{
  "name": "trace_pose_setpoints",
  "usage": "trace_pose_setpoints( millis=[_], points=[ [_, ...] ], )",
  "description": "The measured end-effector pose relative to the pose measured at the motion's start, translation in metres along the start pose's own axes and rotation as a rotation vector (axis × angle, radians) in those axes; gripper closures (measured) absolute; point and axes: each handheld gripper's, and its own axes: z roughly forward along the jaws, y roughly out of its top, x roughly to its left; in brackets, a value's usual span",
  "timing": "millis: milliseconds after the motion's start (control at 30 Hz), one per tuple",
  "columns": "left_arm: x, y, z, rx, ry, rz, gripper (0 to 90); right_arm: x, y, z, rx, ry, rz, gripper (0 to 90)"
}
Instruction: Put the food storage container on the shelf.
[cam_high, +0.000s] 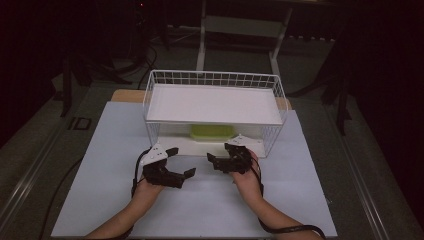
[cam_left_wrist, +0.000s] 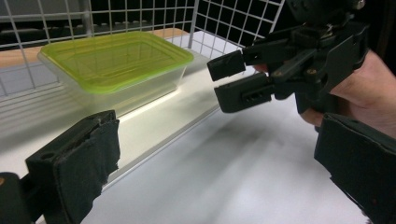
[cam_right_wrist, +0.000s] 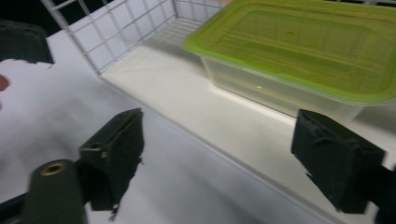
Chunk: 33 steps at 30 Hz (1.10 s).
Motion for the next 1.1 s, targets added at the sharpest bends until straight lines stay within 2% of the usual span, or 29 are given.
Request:
trace_pose_setpoints(
  millis=[100, 233, 367, 633, 867, 1033, 1100],
  points=[
    [-0.002, 0.002, -0.002, 0.002, -0.025, -0.006, 0.8, 0.000, -0.001, -0.004, -0.007, -0.005, -0.005, 16.6],
    [-0.005, 0.002, -0.007, -0.004, -0.066, -0.011, 0.8, 0.003, -0.002, -0.013, -0.007, 0.026, -0.009, 17.8],
    [-0.008, 0.003, -0.014, 0.001, -0.082, -0.003, 0.8, 0.009, -0.003, -0.024, -0.017, 0.041, -0.034, 17.8],
    [-0.015, 0.003, -0.027, 0.021, -0.123, 0.003, 0.8, 0.015, -0.007, -0.044, -0.018, 0.098, -0.026, 17.6],
    [-0.019, 0.001, -0.038, 0.020, -0.139, 0.000, 0.8, 0.019, -0.016, -0.057, -0.014, 0.110, -0.029, 18.6],
    [-0.023, -0.003, -0.044, 0.030, -0.145, -0.005, 0.8, 0.018, -0.023, -0.065, -0.004, 0.113, -0.014, 18.8],
    [-0.024, -0.006, -0.047, 0.038, -0.148, -0.001, 0.8, 0.017, -0.027, -0.071, 0.003, 0.114, -0.022, 18.7]
  ],
)
